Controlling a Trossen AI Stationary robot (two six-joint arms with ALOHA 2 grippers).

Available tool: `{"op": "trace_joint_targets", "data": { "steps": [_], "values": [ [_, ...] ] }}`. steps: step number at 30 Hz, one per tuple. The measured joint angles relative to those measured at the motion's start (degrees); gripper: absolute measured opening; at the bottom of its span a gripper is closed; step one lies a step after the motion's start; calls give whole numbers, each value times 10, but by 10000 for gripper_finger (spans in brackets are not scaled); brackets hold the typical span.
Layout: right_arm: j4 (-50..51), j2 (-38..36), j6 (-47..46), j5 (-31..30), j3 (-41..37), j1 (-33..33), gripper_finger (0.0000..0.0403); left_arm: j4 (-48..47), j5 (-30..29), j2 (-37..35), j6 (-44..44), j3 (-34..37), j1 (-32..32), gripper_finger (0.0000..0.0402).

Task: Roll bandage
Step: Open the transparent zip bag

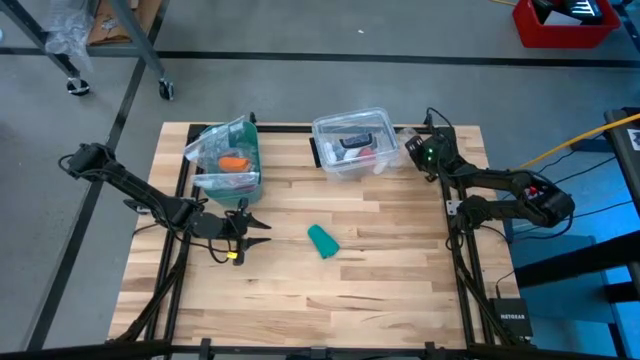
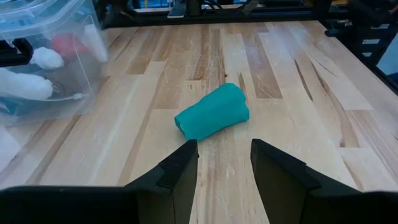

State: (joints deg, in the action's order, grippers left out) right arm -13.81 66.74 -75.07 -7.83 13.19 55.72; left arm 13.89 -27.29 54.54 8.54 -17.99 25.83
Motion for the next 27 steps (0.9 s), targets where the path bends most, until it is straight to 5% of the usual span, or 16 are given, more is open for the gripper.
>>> {"op": "trace_joint_targets", "data": {
  "steps": [4, 16, 27],
  "values": [
    [-50, 0, 5, 15, 0, 0, 10, 0, 0, 0, 1, 0, 0, 141],
    [-57, -37, 36, 49, 0, 2, 4, 0, 0, 0, 2, 0, 0, 141],
    [-48, -197, 65, 6, 0, 39, 2, 0, 0, 0, 5, 0, 0, 141]
  ]
}}
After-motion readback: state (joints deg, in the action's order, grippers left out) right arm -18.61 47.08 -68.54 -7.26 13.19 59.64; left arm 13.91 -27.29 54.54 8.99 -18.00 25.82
